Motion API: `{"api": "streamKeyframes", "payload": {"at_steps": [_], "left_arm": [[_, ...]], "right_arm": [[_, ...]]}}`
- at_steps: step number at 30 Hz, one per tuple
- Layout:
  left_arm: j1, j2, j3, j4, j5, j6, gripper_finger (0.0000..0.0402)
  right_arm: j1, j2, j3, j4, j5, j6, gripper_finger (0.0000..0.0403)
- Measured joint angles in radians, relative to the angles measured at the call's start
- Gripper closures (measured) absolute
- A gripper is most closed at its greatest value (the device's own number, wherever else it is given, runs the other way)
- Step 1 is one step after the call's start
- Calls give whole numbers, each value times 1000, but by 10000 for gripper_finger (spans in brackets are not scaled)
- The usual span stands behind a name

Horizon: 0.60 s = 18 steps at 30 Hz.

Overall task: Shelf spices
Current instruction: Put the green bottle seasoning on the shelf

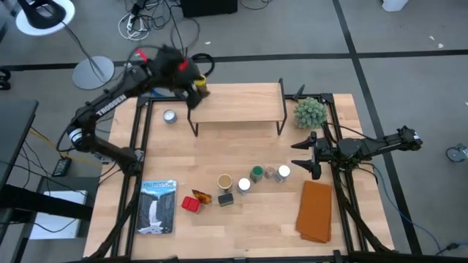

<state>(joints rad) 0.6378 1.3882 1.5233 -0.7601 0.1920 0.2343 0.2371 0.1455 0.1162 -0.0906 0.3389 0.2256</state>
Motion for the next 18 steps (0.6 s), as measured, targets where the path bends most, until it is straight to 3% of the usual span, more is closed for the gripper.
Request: {"api": "streamKeyframes", "payload": {"at_steps": [5, 11, 18], "left_arm": [[-212, -24, -113, 110, -173, -51, 89], [-391, -24, -228, 281, -188, -109, 89], [-513, -20, -293, 441, -199, -168, 89]], "right_arm": [[0, 0, 0, 0, 0, 0, 85], [0, 0, 0, 0, 0, 0, 85], [0, 0, 0, 0, 0, 0, 85]]}}
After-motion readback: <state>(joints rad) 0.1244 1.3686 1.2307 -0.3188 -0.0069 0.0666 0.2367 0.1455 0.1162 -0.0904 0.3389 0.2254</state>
